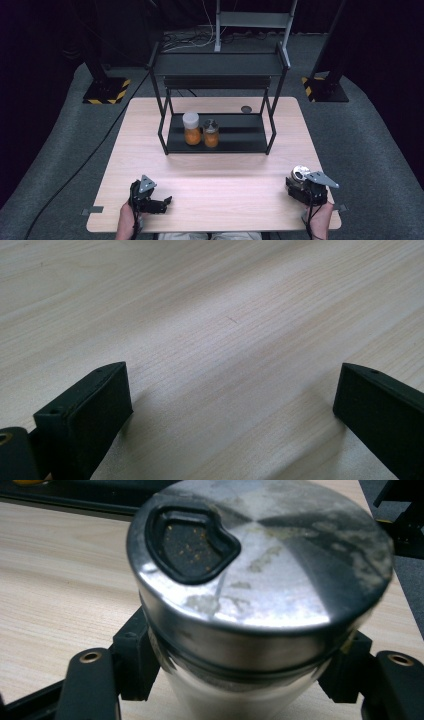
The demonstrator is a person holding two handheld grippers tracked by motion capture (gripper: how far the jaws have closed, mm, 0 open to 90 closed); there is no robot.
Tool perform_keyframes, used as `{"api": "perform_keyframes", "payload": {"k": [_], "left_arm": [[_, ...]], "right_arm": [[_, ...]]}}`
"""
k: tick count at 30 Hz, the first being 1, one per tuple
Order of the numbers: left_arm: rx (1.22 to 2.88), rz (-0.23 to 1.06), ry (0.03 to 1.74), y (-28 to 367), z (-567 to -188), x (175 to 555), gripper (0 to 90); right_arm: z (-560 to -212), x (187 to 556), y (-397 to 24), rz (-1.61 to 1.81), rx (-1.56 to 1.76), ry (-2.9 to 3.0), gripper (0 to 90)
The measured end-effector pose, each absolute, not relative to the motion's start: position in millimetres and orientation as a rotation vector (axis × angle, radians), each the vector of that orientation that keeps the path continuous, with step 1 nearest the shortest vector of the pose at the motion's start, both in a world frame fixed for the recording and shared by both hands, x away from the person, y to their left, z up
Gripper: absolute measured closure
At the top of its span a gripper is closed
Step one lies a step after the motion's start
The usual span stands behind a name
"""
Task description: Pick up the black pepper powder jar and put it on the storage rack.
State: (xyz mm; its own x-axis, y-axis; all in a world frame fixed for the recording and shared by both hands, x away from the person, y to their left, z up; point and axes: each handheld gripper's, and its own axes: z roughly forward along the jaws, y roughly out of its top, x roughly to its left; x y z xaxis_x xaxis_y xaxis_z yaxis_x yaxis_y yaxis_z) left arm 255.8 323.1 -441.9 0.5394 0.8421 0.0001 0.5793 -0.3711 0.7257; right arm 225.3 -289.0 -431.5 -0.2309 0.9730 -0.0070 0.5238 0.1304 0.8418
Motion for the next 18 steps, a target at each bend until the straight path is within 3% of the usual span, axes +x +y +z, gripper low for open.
{"api": "perform_keyframes", "payload": {"k": [18], "left_arm": [[2.094, 0.492, 1.142, 323.2, -441.7, 256.0, 1.7]], "right_arm": [[-418.4, 224.5, -286.5, 1.01, 1.395, 1.873, 30.3]]}}
